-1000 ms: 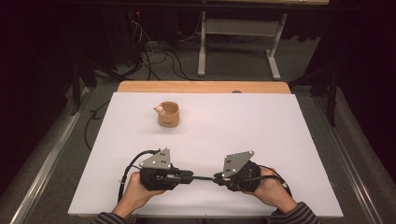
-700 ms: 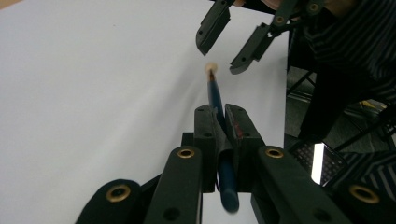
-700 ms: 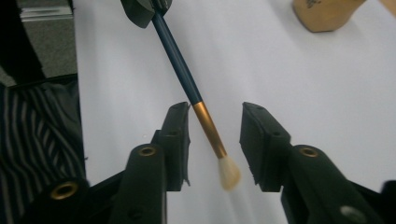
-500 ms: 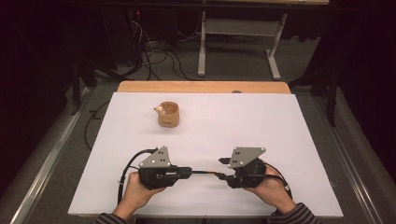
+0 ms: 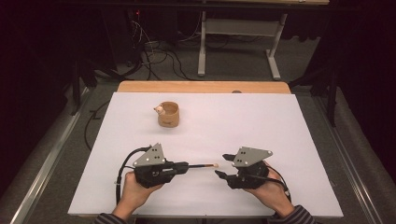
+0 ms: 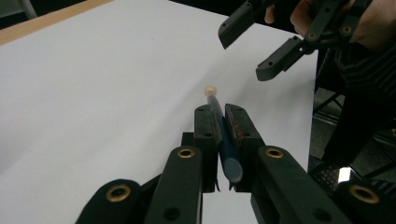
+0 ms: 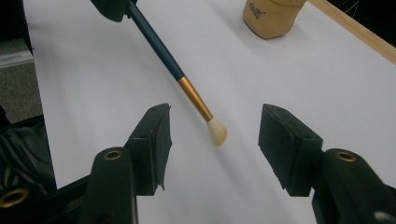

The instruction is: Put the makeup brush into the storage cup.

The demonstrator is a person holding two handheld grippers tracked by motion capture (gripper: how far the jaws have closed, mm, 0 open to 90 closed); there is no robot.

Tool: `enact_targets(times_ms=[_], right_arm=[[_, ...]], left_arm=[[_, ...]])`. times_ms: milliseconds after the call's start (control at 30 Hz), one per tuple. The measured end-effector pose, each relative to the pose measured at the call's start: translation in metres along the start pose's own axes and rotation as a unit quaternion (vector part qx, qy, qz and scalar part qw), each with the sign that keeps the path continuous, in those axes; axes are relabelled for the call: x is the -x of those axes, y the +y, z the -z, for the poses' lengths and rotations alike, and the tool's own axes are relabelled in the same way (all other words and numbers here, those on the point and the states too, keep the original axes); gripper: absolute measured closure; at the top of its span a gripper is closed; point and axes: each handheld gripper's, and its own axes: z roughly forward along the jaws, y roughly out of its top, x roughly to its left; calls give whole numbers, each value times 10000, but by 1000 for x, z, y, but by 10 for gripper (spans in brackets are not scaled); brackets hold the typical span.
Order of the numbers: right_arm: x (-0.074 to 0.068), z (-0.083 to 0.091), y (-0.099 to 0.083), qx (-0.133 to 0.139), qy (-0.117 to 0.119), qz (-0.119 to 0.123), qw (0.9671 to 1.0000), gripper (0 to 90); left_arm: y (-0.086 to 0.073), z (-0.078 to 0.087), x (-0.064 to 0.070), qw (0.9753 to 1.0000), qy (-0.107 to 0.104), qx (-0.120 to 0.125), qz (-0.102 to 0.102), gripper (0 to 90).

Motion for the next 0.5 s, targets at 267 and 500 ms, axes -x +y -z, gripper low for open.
enact_targets(times_ms=[267, 500], right_arm=[[-9, -8, -6, 130, 54, 39, 9999, 488], [-17, -18, -7, 60, 244, 16, 9997, 507]], left_arm=[[0, 5, -1, 9996, 211, 157, 100, 846], [0, 6, -1, 9993, 280, 217, 127, 846]])
